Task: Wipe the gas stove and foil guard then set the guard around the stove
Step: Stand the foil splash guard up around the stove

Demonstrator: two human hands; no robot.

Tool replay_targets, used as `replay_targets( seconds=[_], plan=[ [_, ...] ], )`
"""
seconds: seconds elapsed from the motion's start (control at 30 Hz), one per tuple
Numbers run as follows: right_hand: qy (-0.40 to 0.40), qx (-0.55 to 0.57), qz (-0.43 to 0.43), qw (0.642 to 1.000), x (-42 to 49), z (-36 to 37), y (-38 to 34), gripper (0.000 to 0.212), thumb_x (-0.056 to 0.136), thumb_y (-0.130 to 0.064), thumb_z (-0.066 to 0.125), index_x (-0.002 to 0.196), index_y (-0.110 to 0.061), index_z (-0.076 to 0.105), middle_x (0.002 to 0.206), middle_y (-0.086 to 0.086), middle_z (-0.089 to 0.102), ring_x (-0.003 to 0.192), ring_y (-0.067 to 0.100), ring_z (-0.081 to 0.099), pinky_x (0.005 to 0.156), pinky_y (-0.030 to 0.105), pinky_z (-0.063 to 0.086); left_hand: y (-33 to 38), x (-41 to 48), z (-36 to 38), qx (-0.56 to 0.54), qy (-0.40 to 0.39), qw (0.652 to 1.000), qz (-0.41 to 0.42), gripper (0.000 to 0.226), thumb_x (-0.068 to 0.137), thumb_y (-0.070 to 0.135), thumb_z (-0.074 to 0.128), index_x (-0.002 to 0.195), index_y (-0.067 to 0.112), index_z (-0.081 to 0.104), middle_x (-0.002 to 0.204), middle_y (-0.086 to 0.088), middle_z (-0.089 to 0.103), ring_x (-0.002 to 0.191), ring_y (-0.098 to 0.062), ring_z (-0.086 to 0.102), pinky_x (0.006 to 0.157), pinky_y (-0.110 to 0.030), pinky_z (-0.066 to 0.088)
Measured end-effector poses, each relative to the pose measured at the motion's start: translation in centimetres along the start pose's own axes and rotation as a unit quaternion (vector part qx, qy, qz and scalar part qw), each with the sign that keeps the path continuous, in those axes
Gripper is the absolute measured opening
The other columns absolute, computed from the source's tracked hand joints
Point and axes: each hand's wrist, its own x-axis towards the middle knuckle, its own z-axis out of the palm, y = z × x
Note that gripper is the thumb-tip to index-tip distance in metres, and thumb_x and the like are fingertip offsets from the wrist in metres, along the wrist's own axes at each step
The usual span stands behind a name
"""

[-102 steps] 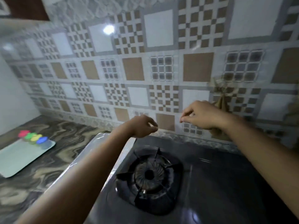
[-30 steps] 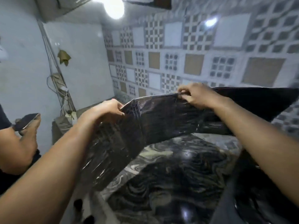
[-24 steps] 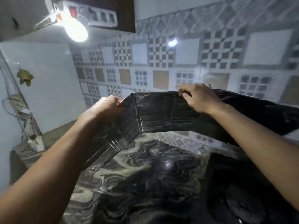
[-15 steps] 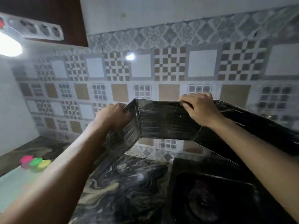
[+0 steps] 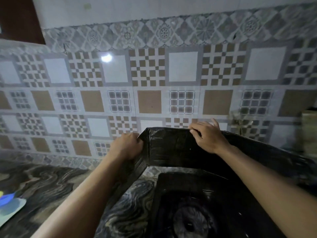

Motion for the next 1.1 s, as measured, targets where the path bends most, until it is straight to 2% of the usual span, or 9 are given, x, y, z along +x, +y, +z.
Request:
replay_targets(
  seconds=[0.13,0.37,0.47,0.6,0.7,0.83,0.93,1.03,1.1],
  plan=[
    [-0.082,-0.019,0.026,0.996,0.6,2.0,1.6,0.021,0.104,-0.026,0.041,0.107,-0.024,0.061,0.116,-0.005,0.069,0.113,0.022,0.059,0.117,0.054,0.014,0.6,1.6,3.1,-0.022,-0.068,0.997,-0.015,0.033,0.094,0.035,0.039,0.112,0.018,0.061,0.113,-0.011,0.067,0.102,-0.029,0.062,0.093,-0.046,0.051],
    [-0.130,-0.038,0.048,0.990,1.8,5.7,3.0,0.023,0.103,-0.028,0.038,0.088,-0.027,0.054,0.086,-0.008,0.062,0.082,0.018,0.057,0.101,0.049,0.038,1.1,4.8,6.5,-0.047,-0.146,0.987,-0.051,0.043,0.090,0.028,0.041,0.122,0.008,0.060,0.127,-0.020,0.061,0.116,-0.036,0.057,0.099,-0.043,0.046],
    [-0.165,-0.062,0.056,0.983,2.3,6.6,2.8,0.017,0.098,-0.035,0.043,0.098,-0.026,0.057,0.095,-0.003,0.065,0.089,0.021,0.057,0.099,0.047,0.040,1.1,5.5,7.6,-0.056,-0.154,0.985,-0.052,0.043,0.089,0.027,0.042,0.122,0.005,0.060,0.128,-0.021,0.060,0.116,-0.036,0.056,0.098,-0.040,0.046],
    [-0.183,-0.084,0.034,0.979,3.8,7.6,1.8,0.049,0.088,-0.052,0.051,0.131,-0.028,0.051,0.128,-0.002,0.062,0.116,0.025,0.057,0.105,0.049,0.033,1.2,6.5,7.6,-0.094,-0.189,0.976,-0.054,0.032,0.093,0.018,0.043,0.113,0.003,0.063,0.119,-0.021,0.064,0.109,-0.034,0.059,0.091,-0.035,0.046],
    [-0.168,-0.037,-0.013,0.985,5.4,8.2,0.2,0.042,0.089,-0.049,0.057,0.126,-0.029,0.054,0.125,-0.004,0.065,0.117,0.024,0.058,0.112,0.051,0.027,1.8,7.0,6.4,-0.152,-0.209,0.965,-0.047,0.023,0.094,0.016,0.042,0.097,0.005,0.063,0.100,-0.016,0.065,0.091,-0.029,0.061,0.074,-0.032,0.048],
    [-0.195,-0.027,-0.035,0.980,7.3,9.3,-2.0,0.033,0.092,-0.050,0.059,0.121,-0.035,0.060,0.121,-0.005,0.068,0.115,0.023,0.059,0.111,0.050,0.030,2.8,7.0,5.6,-0.199,-0.273,0.935,-0.105,0.020,0.093,0.010,0.043,0.099,0.005,0.062,0.089,-0.010,0.062,0.071,-0.021,0.062,0.050,-0.028,0.053],
    [-0.253,-0.033,-0.018,0.967,7.6,10.5,-2.7,0.037,0.093,-0.052,0.057,0.127,-0.037,0.059,0.123,-0.006,0.066,0.121,0.021,0.055,0.105,0.048,0.033,2.5,6.7,6.7,-0.242,-0.309,0.912,-0.121,0.024,0.092,0.014,0.045,0.104,0.006,0.063,0.085,-0.007,0.065,0.070,-0.019,0.063,0.055,-0.028,0.055],
    [-0.271,-0.045,-0.008,0.961,7.7,11.3,-3.0,0.029,0.097,-0.048,0.052,0.104,-0.024,0.064,0.099,-0.002,0.062,0.111,0.024,0.056,0.095,0.045,0.034,2.2,6.6,7.7,-0.265,-0.294,0.911,-0.119,0.019,0.091,0.022,0.048,0.103,0.017,0.062,0.094,-0.002,0.067,0.090,-0.021,0.066,0.071,-0.033,0.055],
    [-0.270,-0.052,-0.006,0.962,7.9,11.6,-3.1,0.028,0.098,-0.048,0.050,0.095,-0.021,0.060,0.092,-0.002,0.056,0.107,0.025,0.057,0.094,0.045,0.035,2.0,6.5,7.8,-0.282,-0.285,0.909,-0.118,0.014,0.091,0.019,0.046,0.091,0.022,0.060,0.086,-0.001,0.065,0.086,-0.019,0.064,0.075,-0.037,0.055]
  ],
)
